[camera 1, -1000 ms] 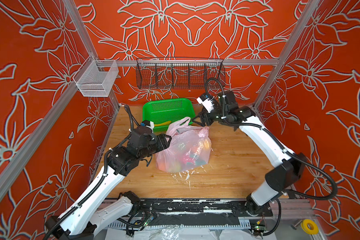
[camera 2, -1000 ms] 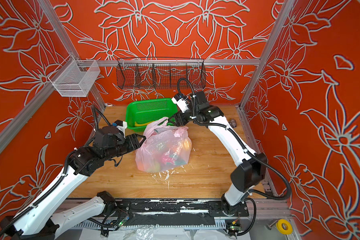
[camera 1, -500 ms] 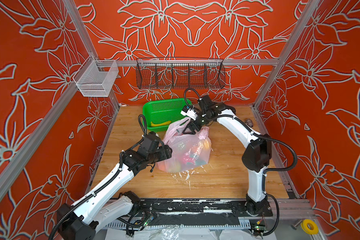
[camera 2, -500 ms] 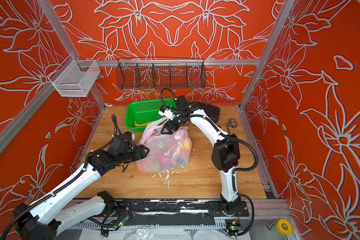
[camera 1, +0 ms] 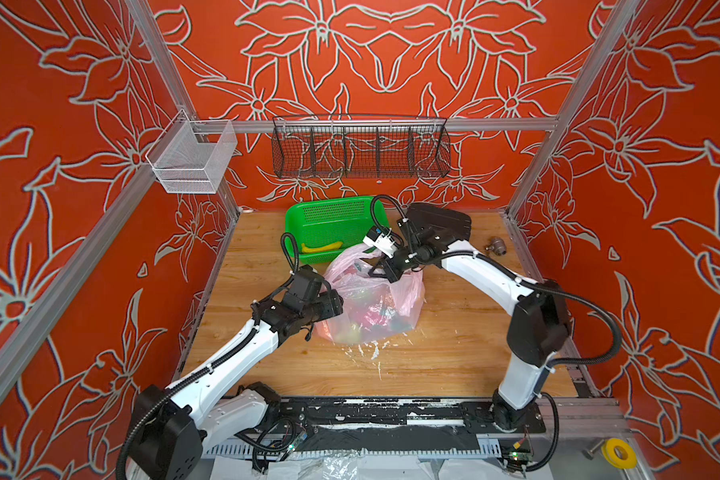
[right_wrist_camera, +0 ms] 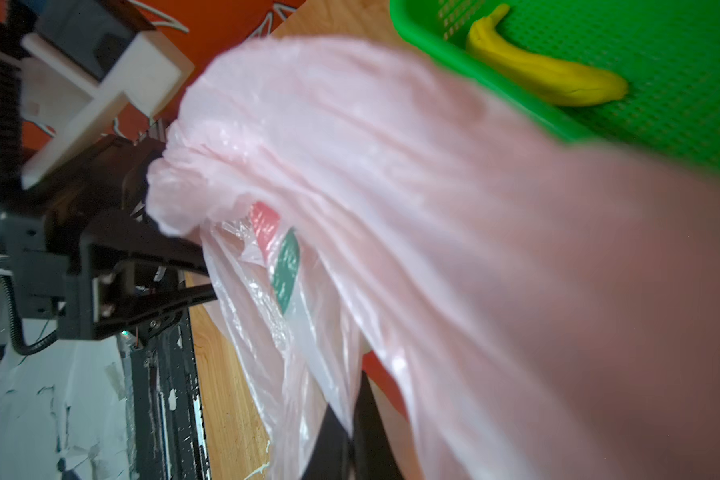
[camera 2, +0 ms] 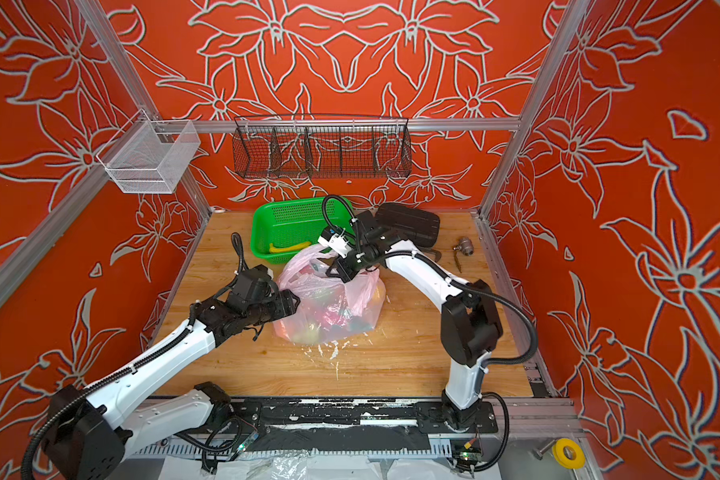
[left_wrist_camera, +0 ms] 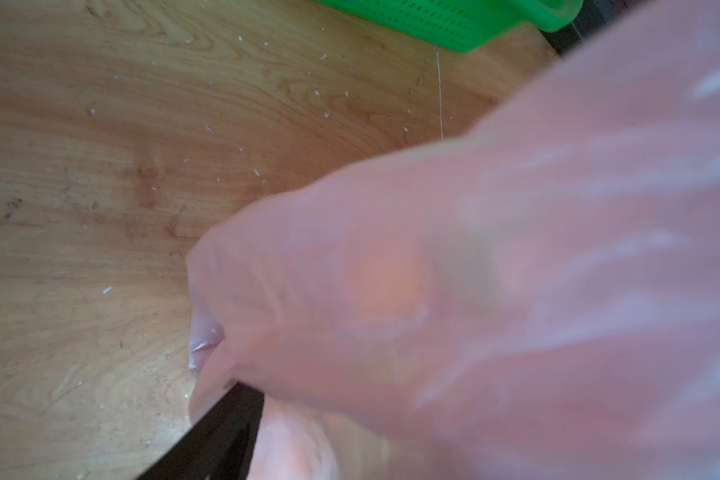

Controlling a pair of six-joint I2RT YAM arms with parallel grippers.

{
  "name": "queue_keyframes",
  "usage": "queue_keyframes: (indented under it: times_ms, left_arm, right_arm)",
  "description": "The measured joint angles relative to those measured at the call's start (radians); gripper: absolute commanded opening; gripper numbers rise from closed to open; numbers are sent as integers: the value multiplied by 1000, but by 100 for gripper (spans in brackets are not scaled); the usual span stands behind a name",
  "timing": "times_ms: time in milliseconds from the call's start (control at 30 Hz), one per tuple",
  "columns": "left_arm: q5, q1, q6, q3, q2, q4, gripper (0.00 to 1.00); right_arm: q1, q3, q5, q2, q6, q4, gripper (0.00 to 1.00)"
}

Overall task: Untie the knot of the plastic bag and take out the fruit
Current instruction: 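Lift the bag handle with the right gripper while the left gripper holds the bag, then pull the bag mouth wider with the right gripper while the left gripper holds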

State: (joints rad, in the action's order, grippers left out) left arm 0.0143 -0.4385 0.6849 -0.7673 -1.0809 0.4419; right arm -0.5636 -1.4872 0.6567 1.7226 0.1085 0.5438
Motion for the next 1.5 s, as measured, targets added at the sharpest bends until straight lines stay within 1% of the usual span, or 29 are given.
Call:
queue_keyframes:
  times_ms: [167,300,433,500,567,700,833,1033,1267,1367,1500]
  left_arm:
    - [12,47,-43,-58,-33,-19,82]
    - [14,63,-81,-123,-39,-17,84]
    - [32,66,-80,-177,-28,7,84]
    - [72,66,-56,-189,-5,30,83]
    - [135,66,-24,-192,22,44,84]
    - [274,55,46,-197,57,63,84]
    - [355,8,92,-219,38,79,85]
    - [388,-31,162,-224,-61,8,86]
    - [412,-60,168,-292,-270,-41,87]
    - [433,-61,155,-310,-331,-40,77]
    - [452,-61,134,-300,-357,-33,65]
  right_arm:
    - [3,201,-135,-230,-193,-197,0]
    - [3,346,-247,-379,-353,-346,0]
    - [4,467,-323,-468,-491,-459,0]
    - [4,505,-346,-488,-546,-497,0]
    - [3,525,-367,-494,-589,-520,0]
    - [4,542,-391,-494,-640,-555,0]
    - [3,544,-391,-494,-672,-577,0]
    - [-5,547,-361,-486,-690,-631,0]
    - [-41,548,-311,-486,-689,-680,0]
    - [-50,550,-307,-488,-689,-699,0]
    - [-53,562,-326,-499,-686,-706,0]
